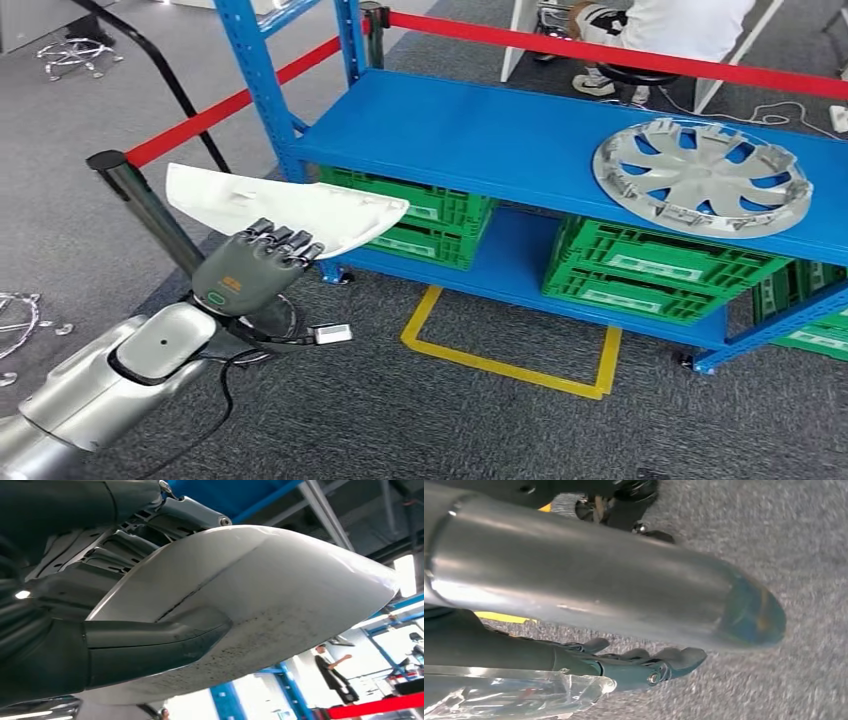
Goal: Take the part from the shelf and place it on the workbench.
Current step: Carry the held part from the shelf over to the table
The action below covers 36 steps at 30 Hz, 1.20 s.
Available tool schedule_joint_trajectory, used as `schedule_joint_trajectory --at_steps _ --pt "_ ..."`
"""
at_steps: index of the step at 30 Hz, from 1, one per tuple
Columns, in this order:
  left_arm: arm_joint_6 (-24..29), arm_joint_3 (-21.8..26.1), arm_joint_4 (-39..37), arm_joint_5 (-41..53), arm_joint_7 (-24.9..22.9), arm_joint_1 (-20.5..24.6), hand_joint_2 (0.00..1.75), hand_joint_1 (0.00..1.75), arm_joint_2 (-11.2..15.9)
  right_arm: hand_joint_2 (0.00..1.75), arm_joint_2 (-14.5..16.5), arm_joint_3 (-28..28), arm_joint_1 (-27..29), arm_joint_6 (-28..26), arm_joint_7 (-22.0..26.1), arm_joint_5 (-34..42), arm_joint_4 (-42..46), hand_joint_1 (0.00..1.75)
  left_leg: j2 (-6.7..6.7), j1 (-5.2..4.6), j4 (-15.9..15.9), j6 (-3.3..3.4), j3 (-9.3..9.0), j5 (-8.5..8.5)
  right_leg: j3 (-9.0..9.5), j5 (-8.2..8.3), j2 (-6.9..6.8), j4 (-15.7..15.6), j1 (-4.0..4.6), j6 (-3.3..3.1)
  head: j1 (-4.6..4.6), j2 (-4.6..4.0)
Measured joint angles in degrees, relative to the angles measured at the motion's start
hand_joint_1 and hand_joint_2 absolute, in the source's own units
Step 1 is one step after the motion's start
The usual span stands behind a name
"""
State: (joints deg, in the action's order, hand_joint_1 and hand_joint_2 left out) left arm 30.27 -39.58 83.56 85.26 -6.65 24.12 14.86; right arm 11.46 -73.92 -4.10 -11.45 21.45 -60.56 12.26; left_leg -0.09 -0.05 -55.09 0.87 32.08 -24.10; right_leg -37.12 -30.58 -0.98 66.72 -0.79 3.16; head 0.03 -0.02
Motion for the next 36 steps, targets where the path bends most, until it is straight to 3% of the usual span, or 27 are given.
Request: schedule_joint_trajectory --at_steps 2,3,4,5,7,9,11,13,15,17,18,19,20,22,24,26,27,29,31,33,34,36 --pt "0.1 0.1 0.0 0.0 0.2 -0.3 1.75 1.75 -0.3 0.0 0.0 0.0 0.1 0.0 -0.1 0.0 0.0 0.0 -1.34 -0.17 0.0 0.31 0.31 0.27 -3.06 -2.57 0.8 6.9 0.16 -0.11 0.05 0.0" --pt "0.1 0.2 -0.1 0.0 0.2 -0.6 1.75 1.75 -0.4 0.0 0.0 0.0 0.1 0.0 -0.1 0.0 0.0 0.0 -2.09 -0.25 -0.1 0.34 0.39 0.37 -3.37 -2.26 0.91 7.7 0.24 -0.25 0.06 0.0" --pt "0.1 0.2 -0.1 0.0 0.2 -0.7 1.75 1.75 -0.4 0.0 0.0 0.0 0.1 0.0 -0.2 0.0 0.0 0.0 -2.84 -0.29 -0.1 0.33 0.42 0.45 -2.56 -0.9 1.09 6.1 0.29 -0.45 0.05 0.0" --pt "0.1 0.3 -0.1 0.0 0.2 -0.8 1.75 1.75 -0.5 0.0 0.0 0.0 0.1 0.0 -0.2 0.0 0.0 0.0 -3.62 -0.31 -0.2 0.27 0.43 0.5 -0.74 1.2 1.7 2.4 0.3 -0.68 0.05 0.0" --pt "0.1 0.5 -0.1 0.0 0.2 -0.8 1.75 1.75 -0.7 0.0 0.0 0.0 0.1 0.0 -0.2 0.0 0.0 0.0 -5.01 -0.32 -0.4 0.01 0.65 0.6 3.32 4.04 4.46 -5.5 0.06 -1.1 0.02 0.0" --pt "0.1 0.6 -0.1 0.0 0.2 -0.8 1.75 1.75 -0.9 0.0 0.0 0.0 0.1 0.0 -0.2 0.0 0.0 0.0 -6.24 -0.15 -0.6 -0.63 1.29 0.93 4.99 4.36 6.1 -8.7 -0.05 -1.31 -0.07 0.0" --pt "0.1 0.6 -0.1 0.0 0.2 -1.0 1.75 1.75 -0.9 0.0 0.1 0.0 0.1 0.0 -0.3 0.0 0.0 0.0 -7.36 0.12 -0.6 -1.4 1.97 1.32 4.99 4.53 4.98 -8.9 -0.01 -1.63 -0.08 0.0" --pt "0.1 0.7 -0.1 0.0 0.3 -1.0 1.75 1.75 -0.9 0.0 0.1 0.0 0.0 0.1 -0.3 0.0 -0.1 0.0 -5.61 0.02 -2.1 -2.09 2.97 0.24 5.05 4.86 3.49 -9.3 -0.16 -2.23 -0.35 0.0" --pt "0.1 0.9 -0.1 0.0 0.5 -1.0 1.75 1.75 -1.0 0.0 0.1 0.0 0.1 0.1 -0.3 0.0 -0.1 0.0 -2.2 -0.01 -8.2 -2.81 5.92 -3.21 5.04 5.04 1.89 -9.6 -0.22 -2.66 -0.76 0.0" --pt "0.0 1.1 -0.2 0.0 0.8 -1.1 1.75 1.75 -1.1 0.0 0.1 0.0 0.2 0.1 -0.4 0.0 -0.1 0.0 -0.92 0.37 -15.8 -3.4 9.56 -6.31 4.91 5.04 0.22 -9.6 -0.22 -2.75 -0.88 0.0" --pt "0.0 1.3 -0.2 0.0 1.0 -1.2 1.75 1.75 -1.1 0.0 0.1 0.0 0.2 0.2 -0.5 0.0 -0.1 0.0 -0.77 0.56 -17.5 -3.61 10.34 -6.49 4.88 5.04 -0.61 -9.6 -0.24 -2.74 -0.9 0.0" --pt "-0.1 1.4 -0.2 0.0 1.2 -1.3 1.75 1.75 -1.1 0.0 0.1 0.0 0.2 0.2 -0.5 0.0 -0.1 0.0 -0.61 0.72 -16.8 -3.75 9.95 -5.58 4.88 5.01 -1.42 -9.6 -0.28 -2.7 -0.9 0.0" --pt "-0.2 1.7 -0.3 0.0 1.5 -1.3 1.75 1.75 -1.2 0.0 0.1 0.0 0.2 0.4 -0.5 0.0 -0.1 0.0 -0.12 0.82 -14.0 -3.85 8.38 -3.83 4.95 4.96 -2.19 -9.6 -0.33 -2.6 -0.89 0.0" --pt "-0.5 2.3 -0.3 -0.1 2.1 -1.3 1.75 1.75 -1.3 0.0 0.1 0.0 0.1 0.6 -0.5 0.0 -0.1 0.0 3.0 0.76 -5.7 -3.89 3.77 -0.39 5.17 4.71 -3.5 -9.4 -0.14 -2.1 -1.02 0.0" --pt "-0.7 2.7 -0.3 -0.1 2.4 -1.2 1.75 1.75 -1.6 0.0 0.1 0.0 0.1 0.7 -0.5 0.0 -0.1 0.0 5.05 0.55 -1.2 -3.17 1.47 0.72 5.32 4.48 -4.68 -9.3 0.31 -1.37 -0.99 0.0" --pt "-0.8 3.2 -0.3 -0.1 2.7 -1.4 1.75 1.75 -1.7 0.0 0.1 0.1 0.1 0.8 -0.5 0.0 -0.1 0.0 3.83 0.39 -0.9 -2.04 1.74 0.74 5.47 4.37 -6.06 -9.4 0.4 -0.72 -0.82 0.0" --pt "-0.8 3.4 -0.3 -0.1 2.9 -1.6 1.75 1.75 -1.8 0.0 0.1 0.1 0.0 0.8 -0.5 0.0 -0.1 0.0 3.12 0.41 -0.8 -1.61 1.87 0.87 5.39 4.05 -5.88 -9.2 0.26 -0.4 -0.78 0.0" --pt "-0.9 3.8 -0.3 -0.1 3.2 -1.6 1.75 1.75 -1.9 0.0 0.1 0.1 0.0 0.8 -0.5 0.0 -0.1 0.0 1.75 0.55 -0.7 -0.77 1.98 1.19 4.09 1.86 -3.24 -6.1 -0.03 -0.02 -0.59 0.0" --pt "-0.9 4.0 -0.4 -0.1 3.3 -1.6 1.75 1.75 -2.2 0.0 0.1 0.1 0.1 0.9 -0.5 0.0 -0.1 0.0 0.32 0.51 -0.6 -0.28 2.14 1.31 0.57 -1.99 0.01 1.6 -0.08 -0.05 -0.34 0.0" --pt "-0.9 4.0 -0.5 -0.1 3.4 -1.8 1.75 1.75 -2.4 0.0 0.1 0.1 0.3 0.8 -0.6 0.0 -0.1 0.0 -1.37 0.35 -0.7 -0.11 2.23 1.38 -2.6 -3.78 0.94 7.8 0.07 -0.18 -0.26 0.0" --pt "-0.9 4.0 -0.5 -0.1 3.5 -1.8 1.75 1.75 -2.5 0.0 0.1 0.1 0.3 0.8 -0.6 0.0 -0.1 0.0 -2.23 0.31 -0.7 -0.11 2.24 1.41 -2.79 -2.98 1.07 7.8 0.12 -0.28 -0.26 0.0" --pt "-0.9 4.3 -0.6 -0.2 4.0 -1.9 1.75 1.75 -2.6 0.0 0.1 0.1 0.2 0.8 -0.6 0.0 -0.1 0.0 -3.89 0.39 -0.9 -0.28 2.22 1.45 0.04 1.09 1.95 1.1 -0.02 -0.45 -0.26 0.0"
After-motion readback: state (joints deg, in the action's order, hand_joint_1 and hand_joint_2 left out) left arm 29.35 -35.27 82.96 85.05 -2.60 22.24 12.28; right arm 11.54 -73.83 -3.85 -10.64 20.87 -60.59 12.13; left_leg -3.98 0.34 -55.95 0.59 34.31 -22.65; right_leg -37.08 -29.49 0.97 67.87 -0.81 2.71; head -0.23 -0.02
